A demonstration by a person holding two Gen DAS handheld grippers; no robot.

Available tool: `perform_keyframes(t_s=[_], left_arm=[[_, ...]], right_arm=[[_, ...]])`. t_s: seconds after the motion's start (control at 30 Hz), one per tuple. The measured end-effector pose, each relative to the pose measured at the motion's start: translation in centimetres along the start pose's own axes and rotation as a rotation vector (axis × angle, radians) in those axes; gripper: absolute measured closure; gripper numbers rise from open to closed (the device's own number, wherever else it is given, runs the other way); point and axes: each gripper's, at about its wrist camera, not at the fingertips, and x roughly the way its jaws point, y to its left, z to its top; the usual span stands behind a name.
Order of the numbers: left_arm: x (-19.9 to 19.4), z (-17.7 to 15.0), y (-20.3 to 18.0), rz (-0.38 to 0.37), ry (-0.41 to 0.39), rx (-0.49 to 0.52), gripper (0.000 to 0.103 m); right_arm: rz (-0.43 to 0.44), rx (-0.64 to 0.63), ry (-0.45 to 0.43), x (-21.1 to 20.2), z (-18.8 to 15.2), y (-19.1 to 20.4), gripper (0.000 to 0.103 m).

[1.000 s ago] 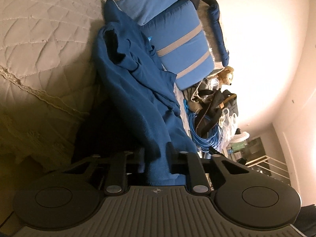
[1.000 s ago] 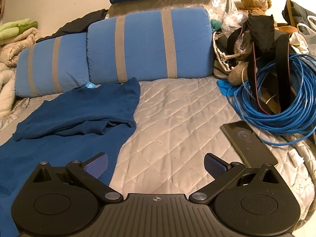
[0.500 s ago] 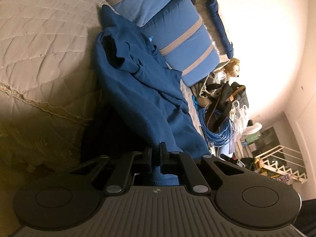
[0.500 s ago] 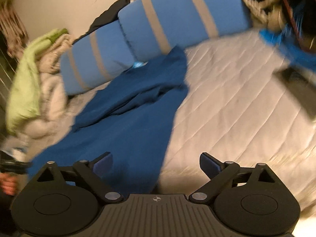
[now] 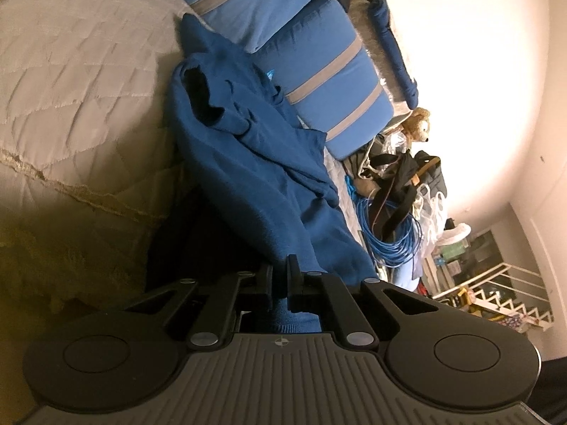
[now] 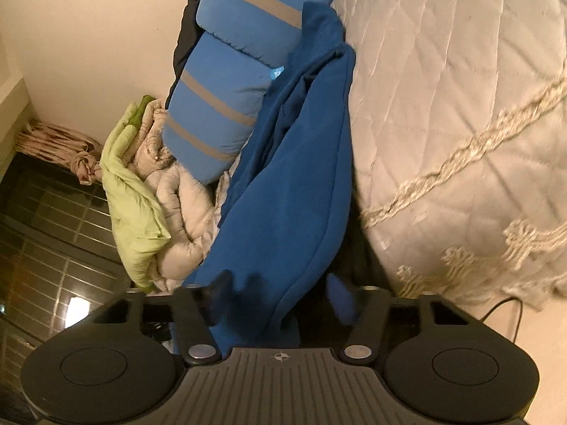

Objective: Fold clothes

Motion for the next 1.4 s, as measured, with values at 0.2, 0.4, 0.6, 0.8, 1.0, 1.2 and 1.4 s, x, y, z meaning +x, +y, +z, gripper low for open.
perform_keyframes(t_s=[0.2, 0.4, 0.6, 0.8, 1.0, 1.2, 1.4], left_arm=[[-0.2, 0.1, -0.6, 0.024, 0.0, 0.013, 0.096], [-0.7, 0.2, -1.6, 0.024, -0.026, 0.034, 0.097], [-2.5, 0.4, -3.3, -0.057, -0.103, 0.066, 0.097], [-4.8, 0.2, -5.7, -0.085, -0.152, 0.133, 0.098], [-7.0, -1.9, -7.0, -0.103, -0.145, 0.143, 0.098], [-6.4, -1.6, -7.2, -0.092, -0.101, 0.14, 0.098], [-4.7, 1.9, -7.4, -0.074, -0.163, 0.146, 0.098]], right_arm=[[-0.013, -0.04, -0.004, -0.6, 0.0, 1.9, 0.094], [-0.008, -0.099, -0.054, -2.3, 0.5, 4.7, 0.095], [0.013, -0.128, -0.133, -4.1, 1.2, 7.5, 0.096], [0.021, -0.158, -0.17, -5.3, 1.4, 9.4, 0.096], [0.045, -0.188, -0.139, -6.8, -0.2, 10.8, 0.096], [-0.004, -0.214, -0.126, -7.4, -0.9, 12.3, 0.096], [-0.019, -0.244, -0.167, -5.7, 2.6, 13.1, 0.096]])
